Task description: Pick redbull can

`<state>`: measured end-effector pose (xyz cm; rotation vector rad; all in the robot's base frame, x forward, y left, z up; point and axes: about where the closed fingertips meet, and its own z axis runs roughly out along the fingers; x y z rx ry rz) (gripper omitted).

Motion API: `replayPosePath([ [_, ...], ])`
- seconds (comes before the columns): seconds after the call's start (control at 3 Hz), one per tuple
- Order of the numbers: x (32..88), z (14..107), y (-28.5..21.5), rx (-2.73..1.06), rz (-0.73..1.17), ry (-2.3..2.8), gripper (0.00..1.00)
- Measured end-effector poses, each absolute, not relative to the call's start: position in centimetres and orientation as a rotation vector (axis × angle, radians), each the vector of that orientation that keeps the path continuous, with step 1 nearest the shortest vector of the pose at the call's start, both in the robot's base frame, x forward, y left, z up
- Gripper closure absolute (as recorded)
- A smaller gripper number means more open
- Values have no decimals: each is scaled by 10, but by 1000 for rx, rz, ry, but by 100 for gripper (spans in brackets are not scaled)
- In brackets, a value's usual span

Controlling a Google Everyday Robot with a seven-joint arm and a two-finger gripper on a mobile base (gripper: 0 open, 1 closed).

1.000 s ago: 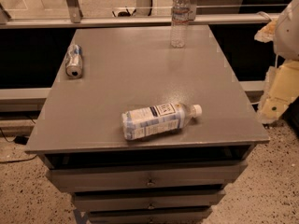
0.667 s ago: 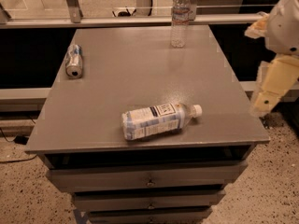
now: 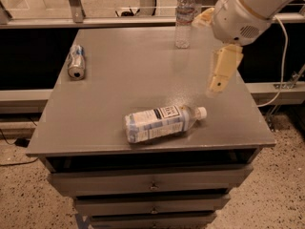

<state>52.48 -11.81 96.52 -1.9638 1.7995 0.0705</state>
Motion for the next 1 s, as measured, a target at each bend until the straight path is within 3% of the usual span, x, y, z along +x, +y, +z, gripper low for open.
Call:
replayPosePath([
  [0.33, 551, 968, -59, -2038, 109, 1595, 0],
  [1.0, 556, 969, -48, -2053, 113, 1553, 0],
])
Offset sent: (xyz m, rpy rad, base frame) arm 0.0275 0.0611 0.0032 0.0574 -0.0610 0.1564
